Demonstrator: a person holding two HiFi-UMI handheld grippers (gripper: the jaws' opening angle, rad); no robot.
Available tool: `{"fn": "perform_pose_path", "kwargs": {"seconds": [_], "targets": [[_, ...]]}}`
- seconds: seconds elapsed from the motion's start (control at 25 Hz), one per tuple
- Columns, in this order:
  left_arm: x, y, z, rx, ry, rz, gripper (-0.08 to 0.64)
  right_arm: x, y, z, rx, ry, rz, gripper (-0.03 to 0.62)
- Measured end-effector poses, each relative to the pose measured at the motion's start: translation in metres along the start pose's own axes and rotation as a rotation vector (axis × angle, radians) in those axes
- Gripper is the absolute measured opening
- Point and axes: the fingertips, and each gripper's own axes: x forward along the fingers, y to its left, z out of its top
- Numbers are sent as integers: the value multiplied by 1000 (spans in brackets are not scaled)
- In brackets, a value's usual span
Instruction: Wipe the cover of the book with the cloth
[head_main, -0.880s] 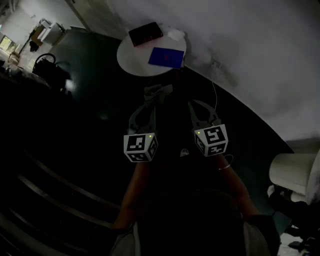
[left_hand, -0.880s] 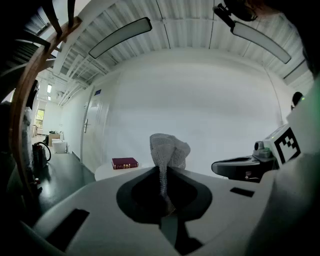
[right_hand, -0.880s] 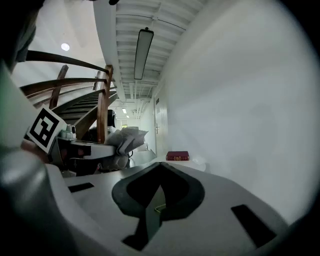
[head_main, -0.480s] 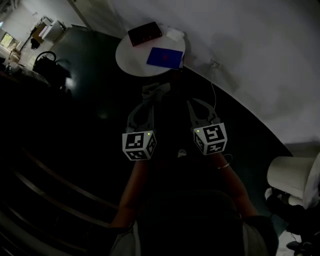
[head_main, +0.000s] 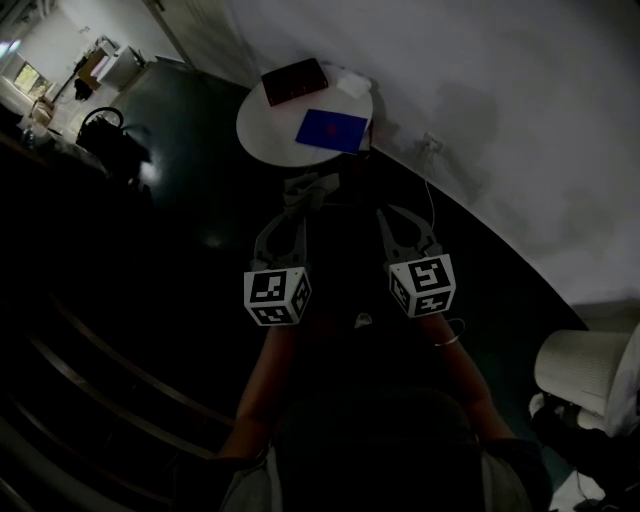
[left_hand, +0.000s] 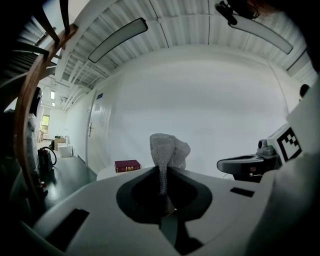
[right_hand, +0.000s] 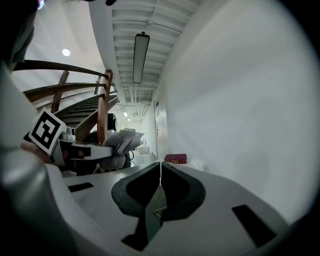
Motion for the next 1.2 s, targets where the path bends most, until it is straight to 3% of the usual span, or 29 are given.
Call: {"fn": "perform_pose_path", "kwargs": {"seconds": [0.4,0.6,1.2], "targets": [[24,14,-6,15,27,19,34,22,-16,-7,-6,33,-5,29],[49,40,-5,-10,36,21,34,51,-17,-6,-8,48,-9,29],[185,163,-7,-49,102,-18,34,229,-46,4,-16,143,-72,29]]}}
